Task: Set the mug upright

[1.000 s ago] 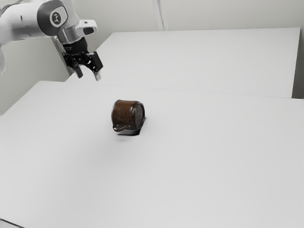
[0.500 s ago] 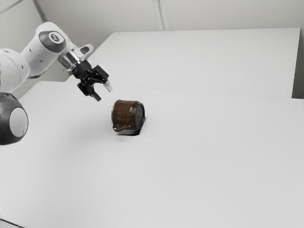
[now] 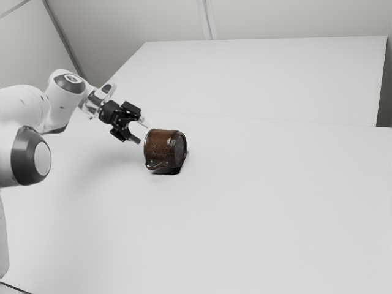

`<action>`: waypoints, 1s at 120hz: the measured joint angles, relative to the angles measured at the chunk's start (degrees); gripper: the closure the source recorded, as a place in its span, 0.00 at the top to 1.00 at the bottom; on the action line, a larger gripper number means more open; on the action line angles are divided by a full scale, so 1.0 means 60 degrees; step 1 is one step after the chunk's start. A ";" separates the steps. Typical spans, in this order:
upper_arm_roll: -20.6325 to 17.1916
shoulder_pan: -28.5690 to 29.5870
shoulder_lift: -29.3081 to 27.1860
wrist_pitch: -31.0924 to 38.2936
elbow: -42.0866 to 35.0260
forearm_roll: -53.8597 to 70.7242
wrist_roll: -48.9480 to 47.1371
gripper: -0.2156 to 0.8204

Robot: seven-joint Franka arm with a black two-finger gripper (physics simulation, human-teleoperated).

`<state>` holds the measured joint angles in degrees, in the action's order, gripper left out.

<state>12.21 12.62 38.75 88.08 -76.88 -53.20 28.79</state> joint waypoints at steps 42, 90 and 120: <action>-0.0144 -0.0287 0.0097 -0.0155 -0.0722 -0.1015 0.0582 0.76; -0.0142 -0.0479 -0.0039 -0.0469 -0.0720 -0.1408 0.0872 0.30; -0.0144 -0.0699 -0.0068 -0.0498 -0.0585 -0.1449 0.0905 0.10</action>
<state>11.35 8.43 38.34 85.09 -80.39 -61.89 34.22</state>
